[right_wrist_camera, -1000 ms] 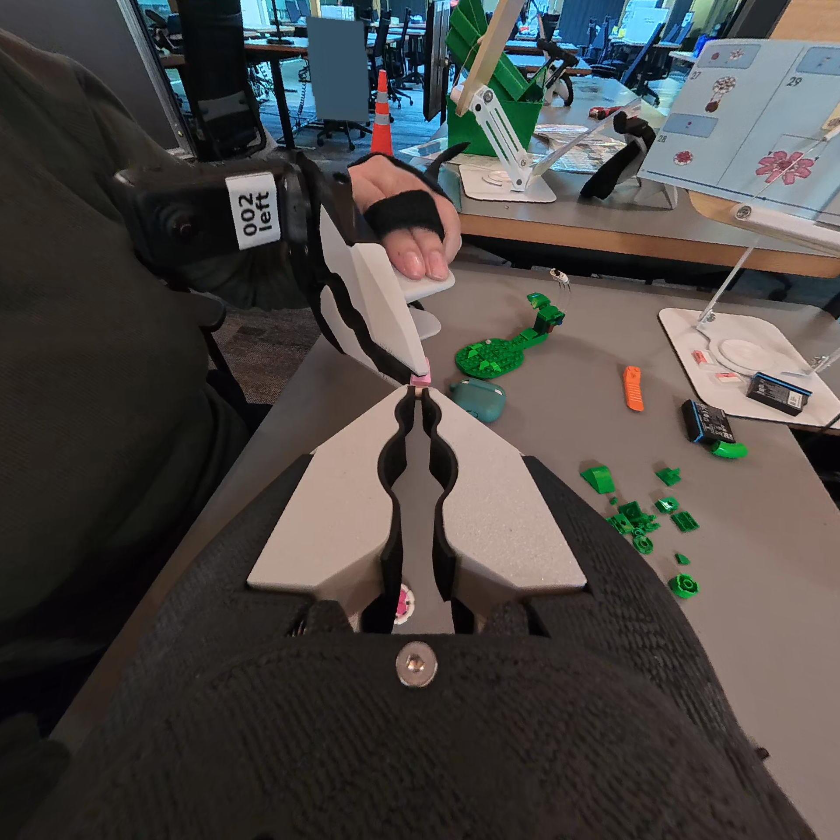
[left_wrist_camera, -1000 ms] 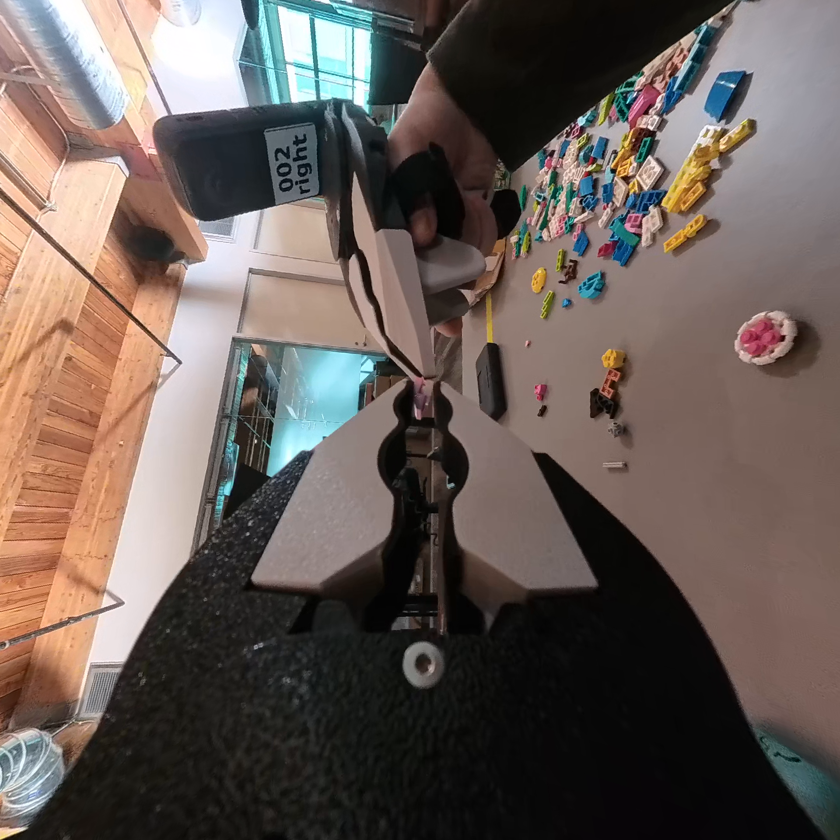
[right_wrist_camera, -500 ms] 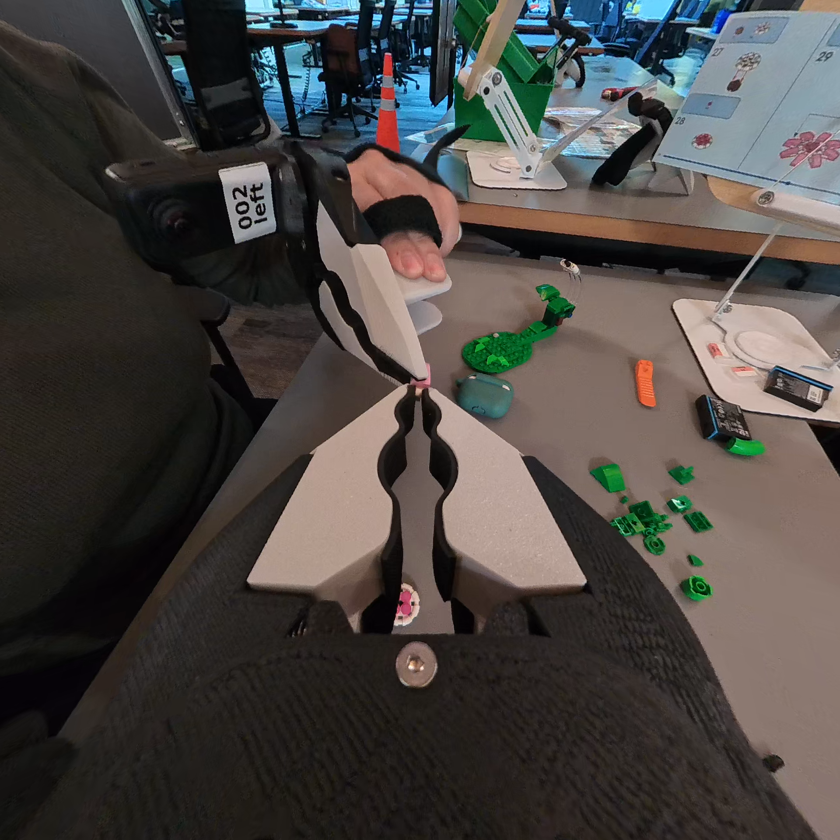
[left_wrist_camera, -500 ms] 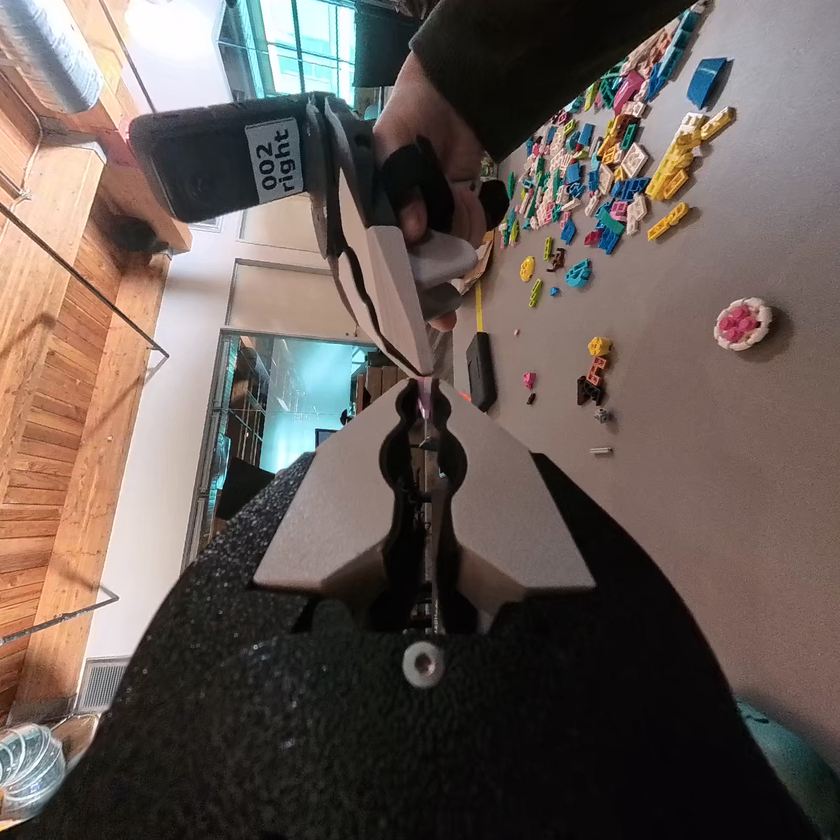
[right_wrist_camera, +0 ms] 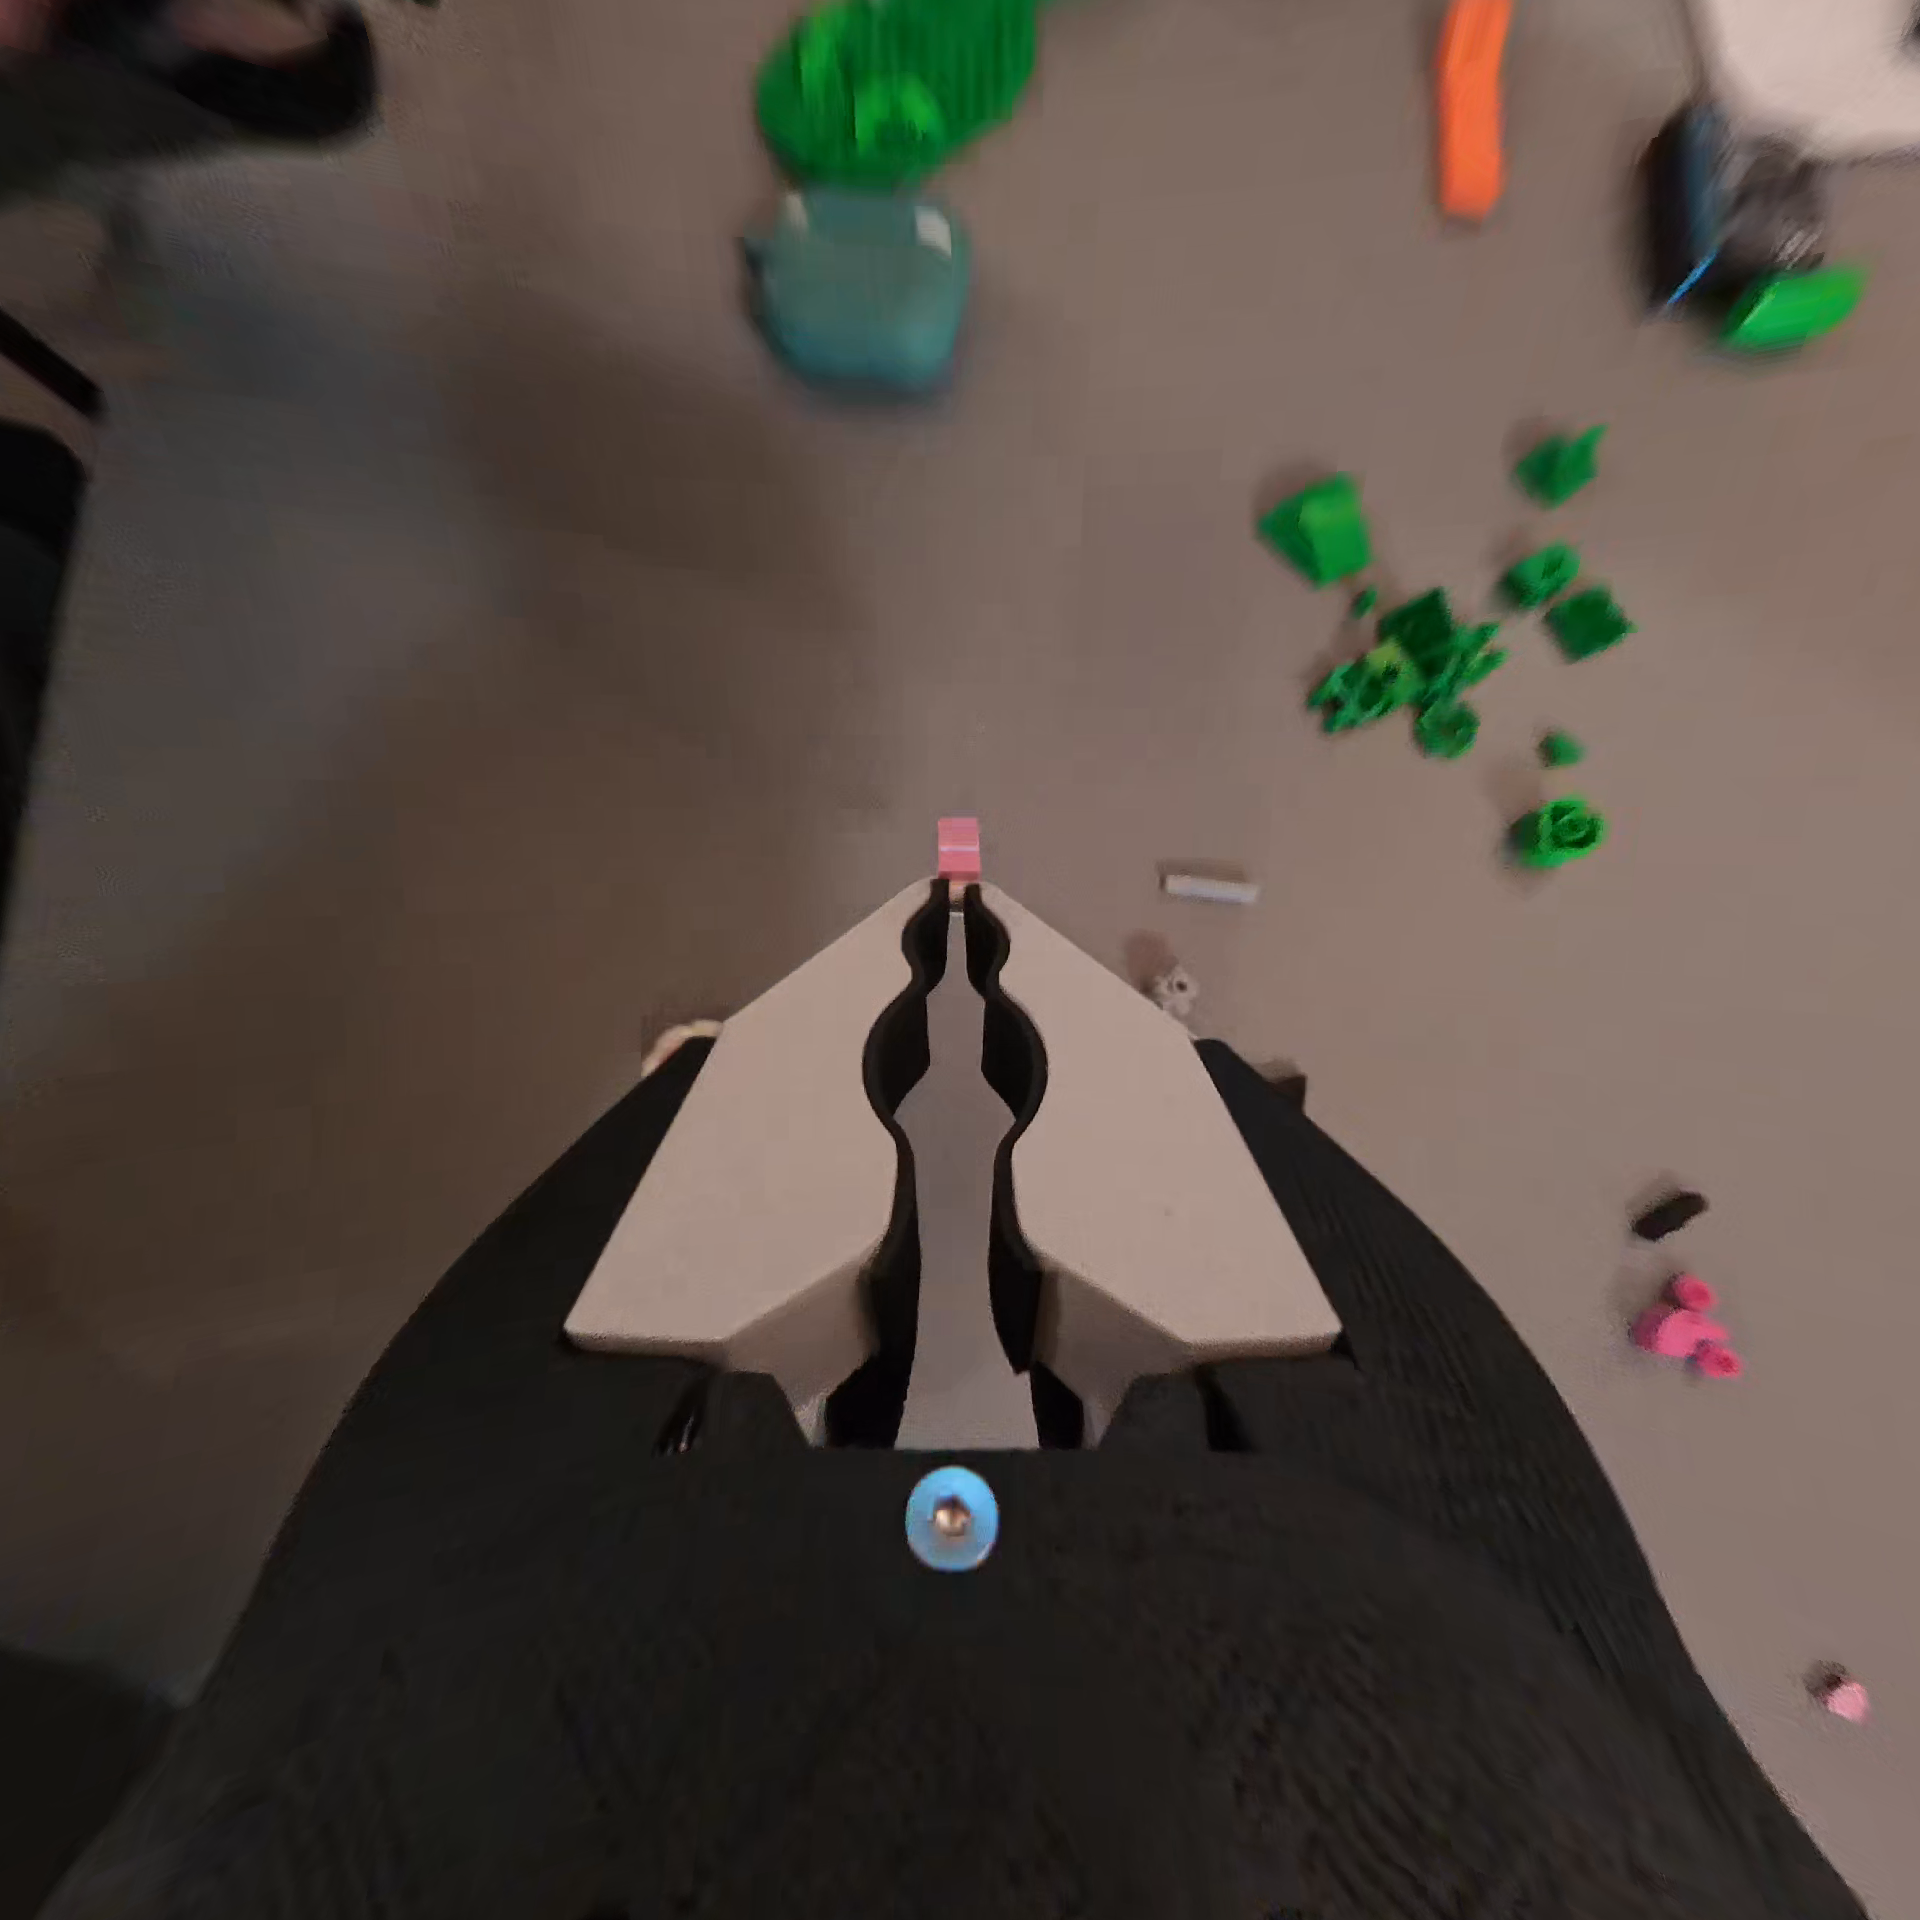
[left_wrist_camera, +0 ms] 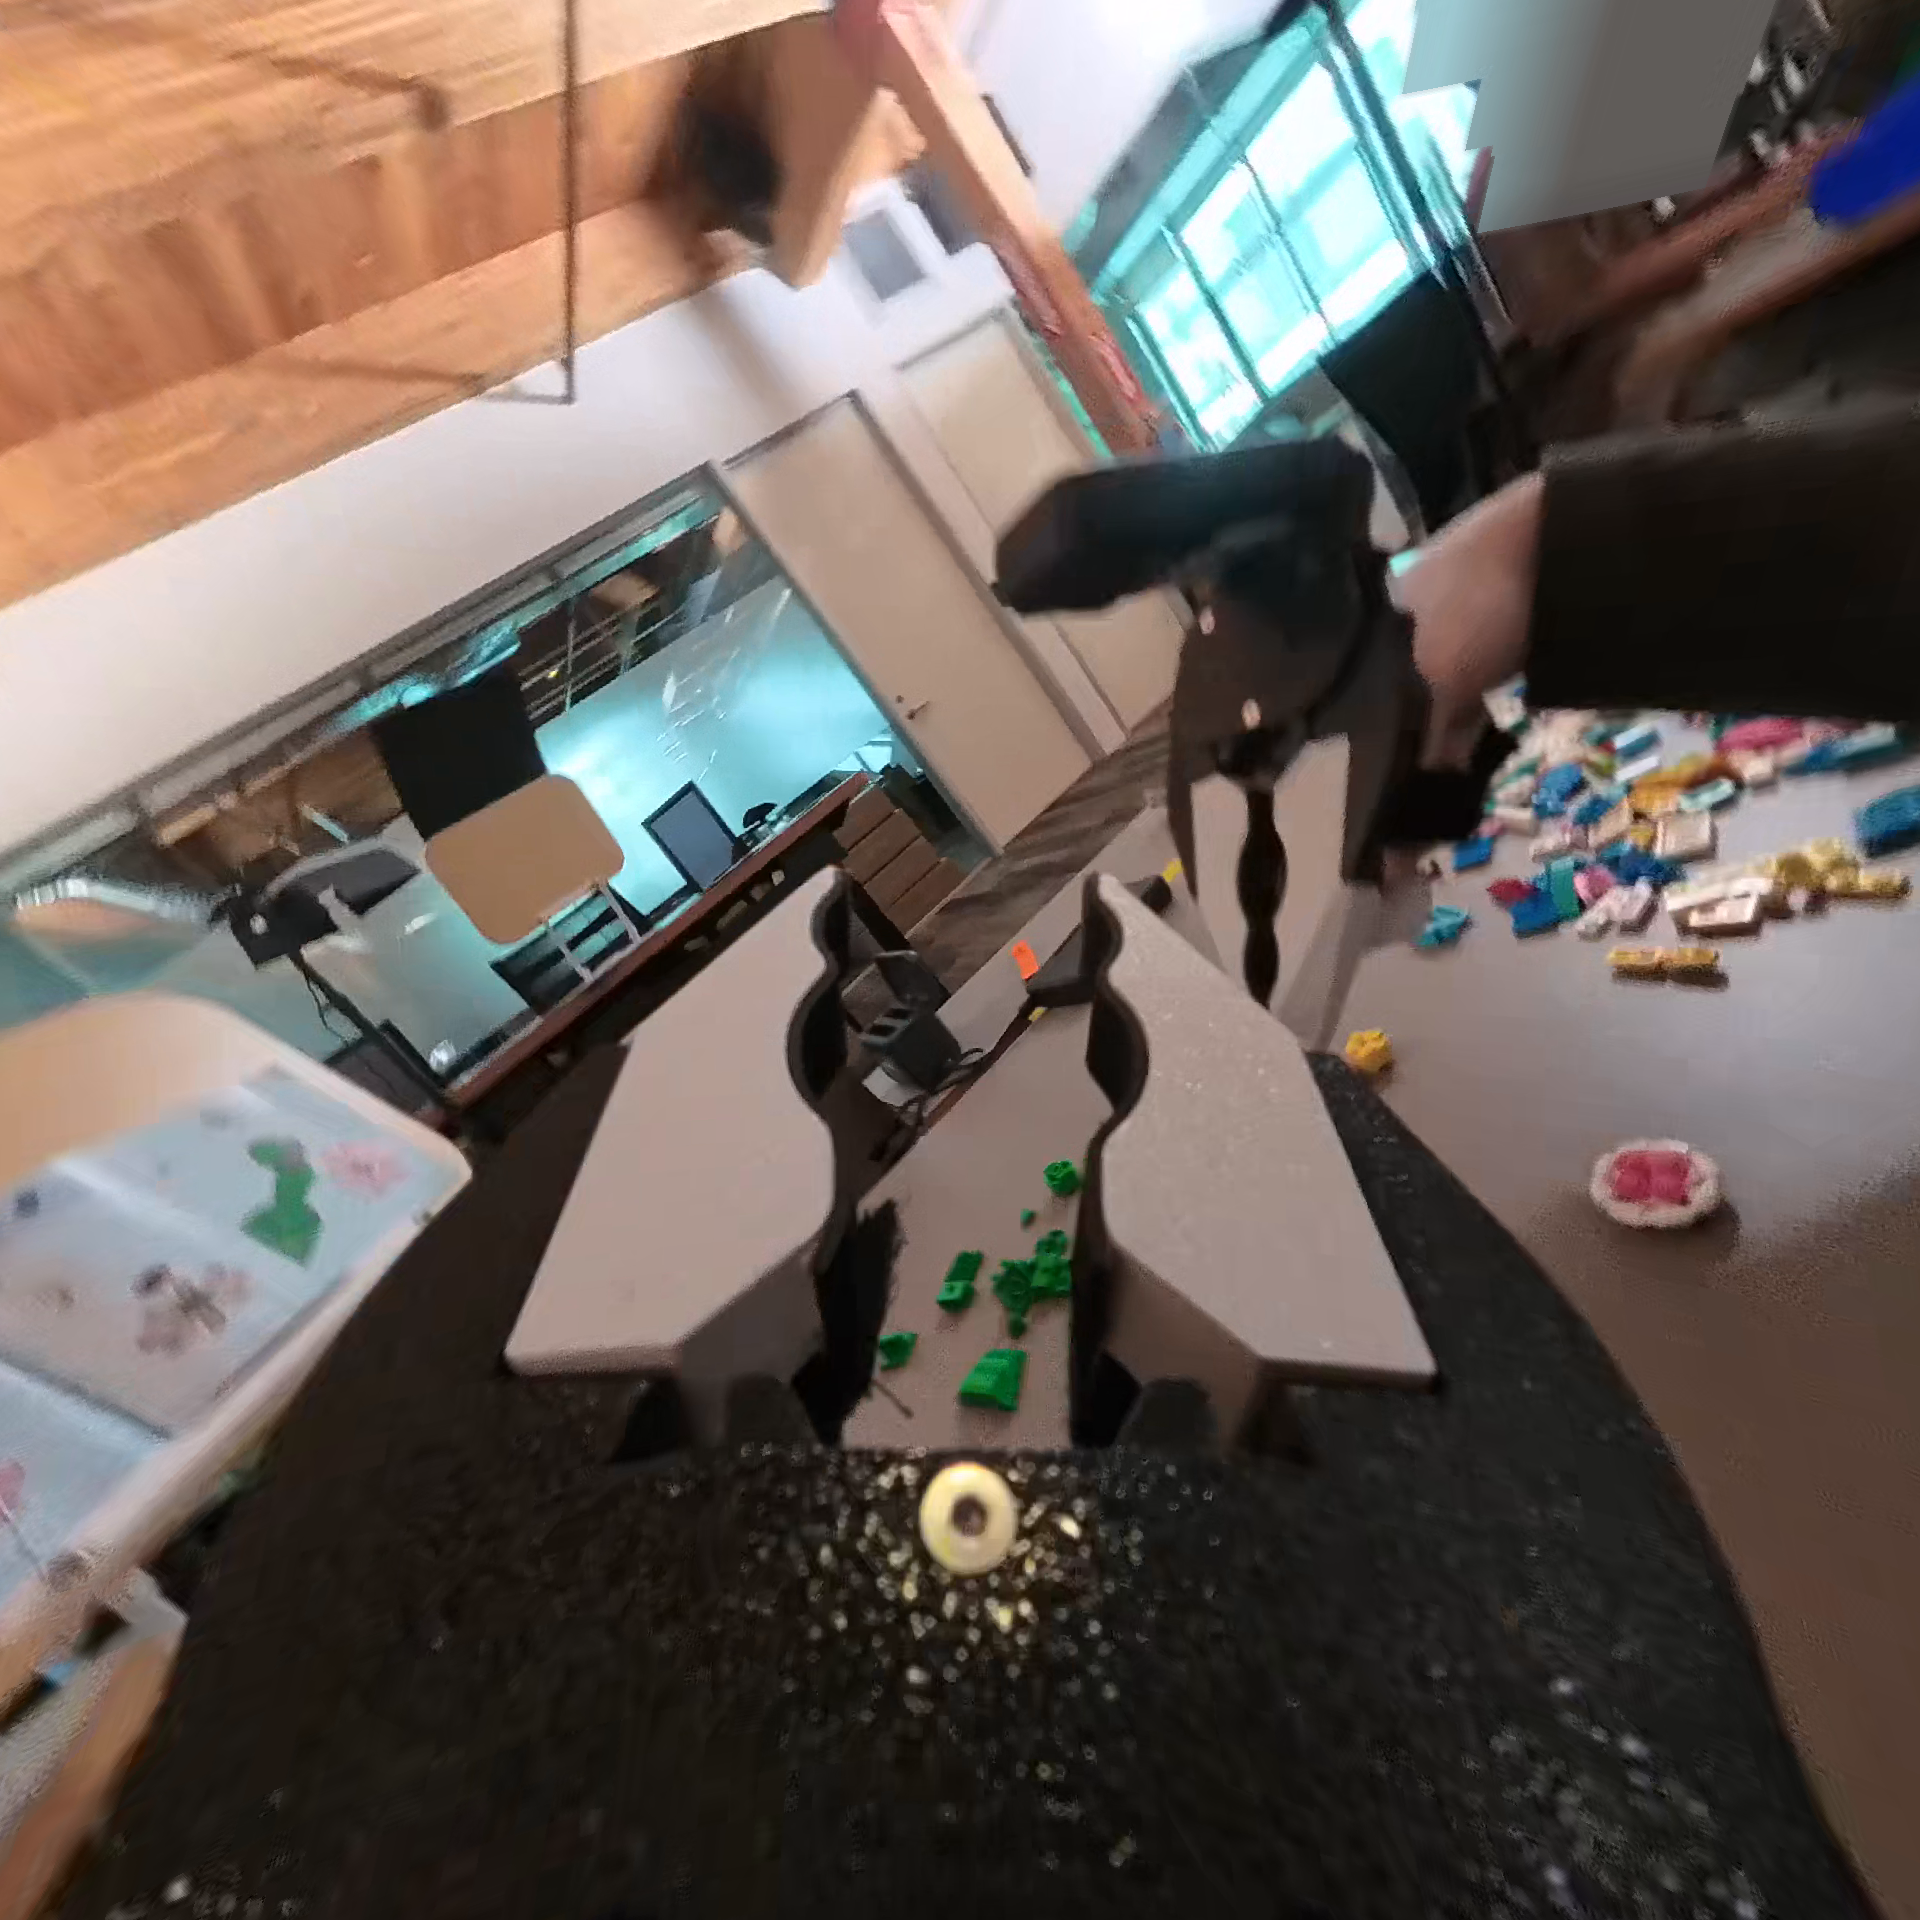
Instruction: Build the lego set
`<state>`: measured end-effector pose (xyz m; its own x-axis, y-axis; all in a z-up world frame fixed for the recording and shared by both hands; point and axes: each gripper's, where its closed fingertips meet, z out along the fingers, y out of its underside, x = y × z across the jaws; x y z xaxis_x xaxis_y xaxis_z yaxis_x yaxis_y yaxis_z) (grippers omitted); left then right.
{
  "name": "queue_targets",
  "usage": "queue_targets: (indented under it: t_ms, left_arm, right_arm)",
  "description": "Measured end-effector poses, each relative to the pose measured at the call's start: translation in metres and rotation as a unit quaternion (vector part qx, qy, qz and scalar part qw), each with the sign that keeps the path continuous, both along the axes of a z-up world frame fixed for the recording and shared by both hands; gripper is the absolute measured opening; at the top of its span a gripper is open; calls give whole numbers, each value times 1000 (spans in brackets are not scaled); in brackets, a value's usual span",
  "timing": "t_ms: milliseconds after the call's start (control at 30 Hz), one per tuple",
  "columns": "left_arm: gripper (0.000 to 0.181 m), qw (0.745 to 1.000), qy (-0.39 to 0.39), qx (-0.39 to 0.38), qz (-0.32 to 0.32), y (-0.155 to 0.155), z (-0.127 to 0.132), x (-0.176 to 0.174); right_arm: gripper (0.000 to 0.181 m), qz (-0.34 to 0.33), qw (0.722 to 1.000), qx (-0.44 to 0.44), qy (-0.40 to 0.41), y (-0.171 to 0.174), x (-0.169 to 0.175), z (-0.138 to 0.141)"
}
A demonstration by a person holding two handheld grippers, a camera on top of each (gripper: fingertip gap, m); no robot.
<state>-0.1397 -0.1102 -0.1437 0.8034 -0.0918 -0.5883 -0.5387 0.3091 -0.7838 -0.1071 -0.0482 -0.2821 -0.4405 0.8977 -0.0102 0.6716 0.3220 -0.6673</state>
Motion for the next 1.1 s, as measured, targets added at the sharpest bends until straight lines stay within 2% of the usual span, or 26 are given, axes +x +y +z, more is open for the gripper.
queue_targets:
  t_ms: [67, 133, 300, 433, 500, 600, 667, 733, 767, 833, 900, 933, 1000, 1100]
  left_arm:
    - [40, 997, -71, -22, -9, 6, -13, -3]
    - [48, 990, -123, -53, -35, 12, -27, 4]
    - [45, 989, -131, -27, -57, 19, -31, 17]
    - [49, 982, -144, -71, -95, 23, -45, 28]
    - [50, 979, -159, -77, -102, 21, -50, 27]
    - [49, 977, -168, -76, -111, 17, -55, 30]
    - [50, 978, -165, -65, -114, 15, -57, 34]
    - [51, 981, -150, -44, -116, 12, -55, 42]
    - [52, 982, -140, -36, -119, 10, -54, 47]
    - [52, 984, -123, -23, -127, 6, -55, 57]
    - [55, 983, -117, -17, -139, 3, -55, 68]
    - [56, 983, -117, -11, -143, 2, -53, 71]
    - [56, 981, -122, 8, -149, 0, -49, 76]
    - [57, 978, -137, 22, -157, 3, -48, 81]
  right_arm:
    - [2, 1, 999, 25, -33, 3, 0, -22]
    - [2, 10, 997, 39, -60, -2, 5, -37]
    - [2, 8, 996, 64, -68, -8, 14, -57]
    - [3, -31, 995, 79, -49, -3, 15, -57]
    - [12, -56, 995, 68, -39, -2, 21, -50]
    - [21, -105, 994, 35, 5, 2, 40, -25]
    - [25, -171, 983, 53, 36, 25, 62, -3]
    - [26, -259, 958, 94, 75, 61, 94, 25]
    - [27, -309, 937, 123, 103, 82, 114, 43]
    - [27, -416, 872, 191, 175, 125, 162, 85]
    - [27, -493, 807, 216, 241, 149, 210, 119]
    - [27, -517, 785, 220, 261, 154, 230, 128]
    - [27, -557, 751, 231, 268, 161, 268, 131]
    - [27, -594, 733, 228, 242, 164, 307, 112]
